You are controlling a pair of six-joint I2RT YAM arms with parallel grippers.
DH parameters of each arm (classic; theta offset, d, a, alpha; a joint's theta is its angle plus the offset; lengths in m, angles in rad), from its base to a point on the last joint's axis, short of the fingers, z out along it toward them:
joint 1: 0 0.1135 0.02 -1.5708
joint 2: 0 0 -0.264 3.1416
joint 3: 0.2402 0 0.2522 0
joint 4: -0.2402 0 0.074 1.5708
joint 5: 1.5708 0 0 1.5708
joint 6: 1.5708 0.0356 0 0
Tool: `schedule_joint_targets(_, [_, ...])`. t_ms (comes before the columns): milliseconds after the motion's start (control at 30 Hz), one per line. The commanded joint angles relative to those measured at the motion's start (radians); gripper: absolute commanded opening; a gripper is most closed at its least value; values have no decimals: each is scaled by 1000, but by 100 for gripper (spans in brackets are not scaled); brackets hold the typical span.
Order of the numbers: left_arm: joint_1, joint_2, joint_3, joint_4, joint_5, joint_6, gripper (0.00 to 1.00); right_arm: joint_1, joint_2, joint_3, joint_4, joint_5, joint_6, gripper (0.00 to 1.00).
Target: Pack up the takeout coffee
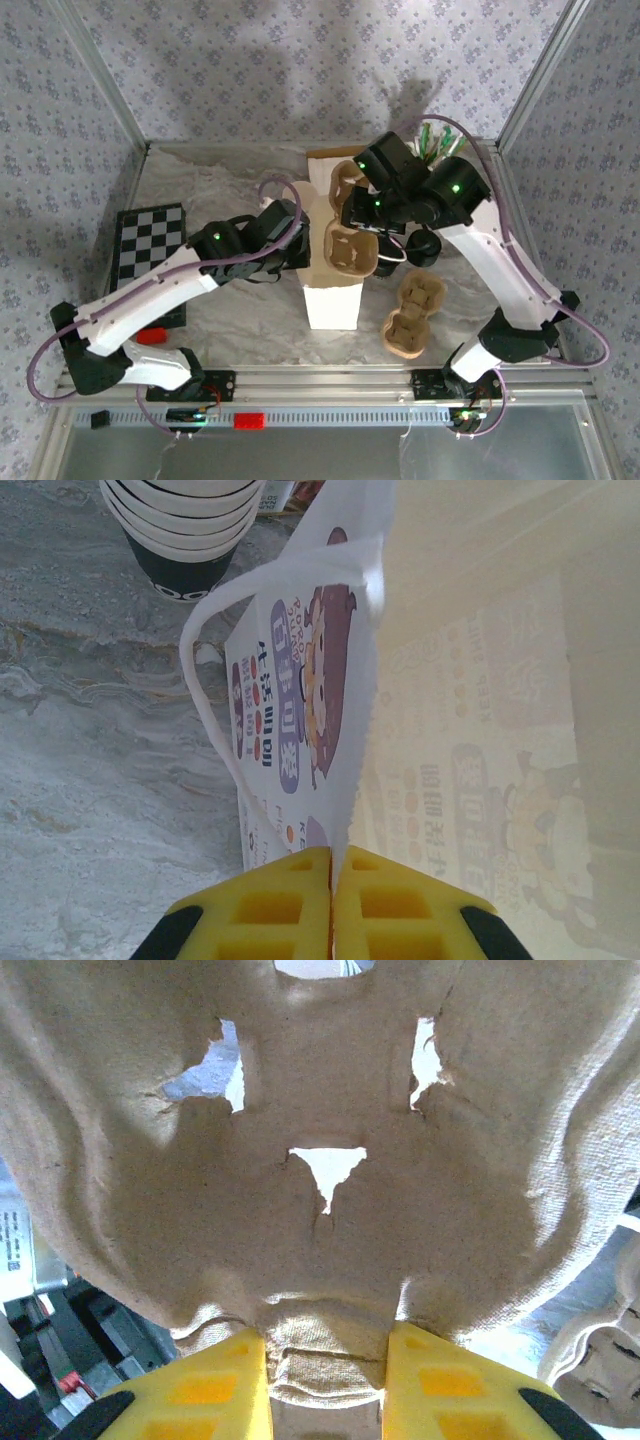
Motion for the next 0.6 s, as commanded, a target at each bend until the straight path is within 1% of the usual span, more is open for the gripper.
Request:
schedule_joint_targets(0, [-4, -4, 38, 5, -24, -15, 0, 18, 38, 37, 7, 54, 50, 27])
schedule_joint_targets(100, [-4, -13, 26, 8, -27, -17, 4, 26, 55, 9, -5, 83, 60, 27])
schedule_joint_targets(133, [-4, -20, 19, 12, -30, -17, 8, 29, 55, -10, 6, 83, 61, 27])
schedule_joint_targets(167, [-4, -27, 13, 20, -29, -17, 13, 36, 59, -17, 5, 92, 66, 27])
schedule_joint_targets(267, [-4, -45, -5, 65, -6, -4, 21, 54, 72, -20, -18, 135, 70, 27])
schedule_joint_targets(400, [-3, -49, -2, 66, -4, 10, 22, 74, 67, -52, -8, 163, 76, 25])
schedule_joint_targets(500, [-1, -55, -18, 84, 8, 19, 15, 85, 107, -14, -46, 165, 78, 22])
schedule_joint_targets(567, [3, -55, -20, 71, 1, 29, 13, 91, 130, 10, -68, 177, 79, 21])
